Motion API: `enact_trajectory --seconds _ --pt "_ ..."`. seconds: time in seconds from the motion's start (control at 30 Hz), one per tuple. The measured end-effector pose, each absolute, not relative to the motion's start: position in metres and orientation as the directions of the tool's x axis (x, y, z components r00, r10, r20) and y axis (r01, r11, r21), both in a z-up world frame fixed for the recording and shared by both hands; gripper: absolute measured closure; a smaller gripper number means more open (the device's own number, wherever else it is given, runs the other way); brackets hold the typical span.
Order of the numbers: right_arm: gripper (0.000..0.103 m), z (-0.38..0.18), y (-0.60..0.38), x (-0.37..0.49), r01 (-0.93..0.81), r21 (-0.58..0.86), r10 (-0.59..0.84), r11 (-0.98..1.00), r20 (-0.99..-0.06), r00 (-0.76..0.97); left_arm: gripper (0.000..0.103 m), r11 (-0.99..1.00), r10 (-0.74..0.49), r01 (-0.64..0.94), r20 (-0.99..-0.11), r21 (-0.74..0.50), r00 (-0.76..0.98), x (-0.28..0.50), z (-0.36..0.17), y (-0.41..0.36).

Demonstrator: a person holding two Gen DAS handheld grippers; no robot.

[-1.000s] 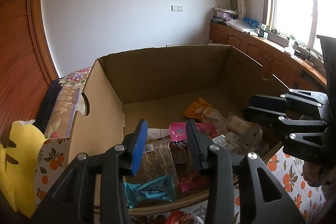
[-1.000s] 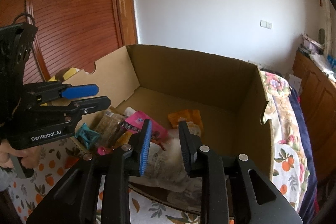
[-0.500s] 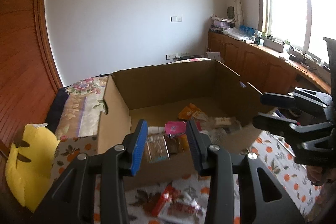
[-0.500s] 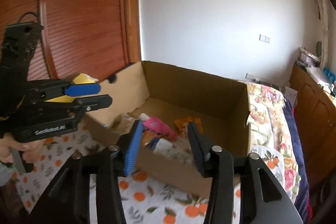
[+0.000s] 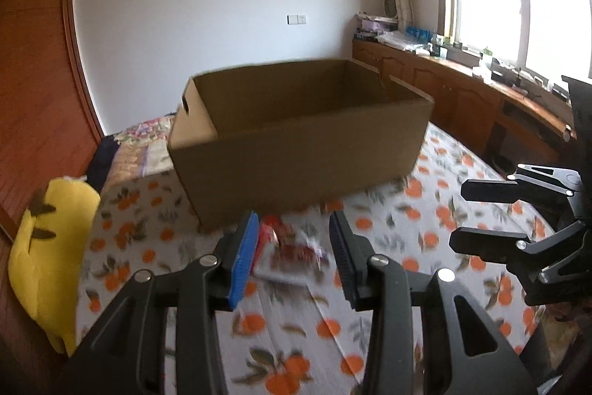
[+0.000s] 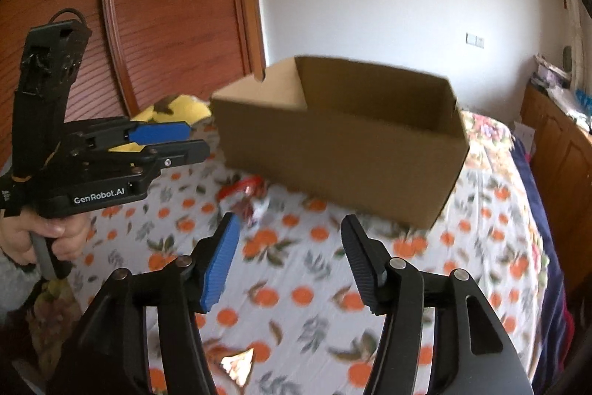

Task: Organize snacks
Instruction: 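Move right tool down to copper wrapper while left tool returns to table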

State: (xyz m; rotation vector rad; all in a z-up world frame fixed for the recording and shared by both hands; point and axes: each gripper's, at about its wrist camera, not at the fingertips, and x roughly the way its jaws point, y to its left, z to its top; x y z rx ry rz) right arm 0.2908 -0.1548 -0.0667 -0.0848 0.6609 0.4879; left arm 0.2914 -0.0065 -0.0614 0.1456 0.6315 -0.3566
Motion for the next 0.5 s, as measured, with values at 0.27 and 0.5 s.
enact_trajectory --seconds 0.27,0.5 --pt "0.043 -0.114 -0.152 0.260 -0.445 0.125 0.404 0.887 -0.676 0.617 0.063 0.928 -0.278 0.373 -0.634 0.018 0.722 0.261 -0.103 -0.004" --pt "0.043 -0.130 -0.167 0.248 -0.400 0.146 0.379 0.905 -0.703 0.602 0.063 0.933 -0.284 0.359 -0.640 -0.013 0.714 0.255 -0.119 0.002"
